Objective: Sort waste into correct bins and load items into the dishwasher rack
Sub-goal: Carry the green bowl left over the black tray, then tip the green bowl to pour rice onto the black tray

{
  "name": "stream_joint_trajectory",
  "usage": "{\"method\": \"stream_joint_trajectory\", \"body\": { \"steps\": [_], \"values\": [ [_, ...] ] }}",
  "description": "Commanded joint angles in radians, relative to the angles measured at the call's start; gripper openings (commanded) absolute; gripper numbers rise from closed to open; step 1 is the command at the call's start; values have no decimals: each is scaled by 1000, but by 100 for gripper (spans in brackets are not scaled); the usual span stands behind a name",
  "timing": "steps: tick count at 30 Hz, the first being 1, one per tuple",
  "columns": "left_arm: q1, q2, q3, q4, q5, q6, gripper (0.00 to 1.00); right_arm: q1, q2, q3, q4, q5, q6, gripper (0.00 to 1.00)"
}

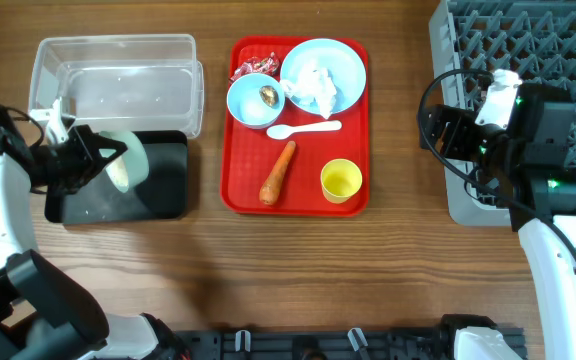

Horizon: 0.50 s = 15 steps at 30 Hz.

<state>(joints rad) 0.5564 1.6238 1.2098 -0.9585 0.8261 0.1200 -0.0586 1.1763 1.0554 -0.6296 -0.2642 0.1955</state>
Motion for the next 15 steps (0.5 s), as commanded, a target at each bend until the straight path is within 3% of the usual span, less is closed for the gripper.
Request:
{"method": "stream_joint_trajectory", "body": {
  "steps": [1, 7, 15],
  "values": [
    [37, -21, -40, 37, 129, 30, 4, 3, 7, 23, -7, 32, -12, 100],
    [83, -21, -72, 61, 159, 31, 4, 3, 7, 23, -18, 33, -13, 100],
    [205, -19, -80, 61, 381, 61, 4, 3, 7, 23, -18, 32, -13, 100]
  ]
}}
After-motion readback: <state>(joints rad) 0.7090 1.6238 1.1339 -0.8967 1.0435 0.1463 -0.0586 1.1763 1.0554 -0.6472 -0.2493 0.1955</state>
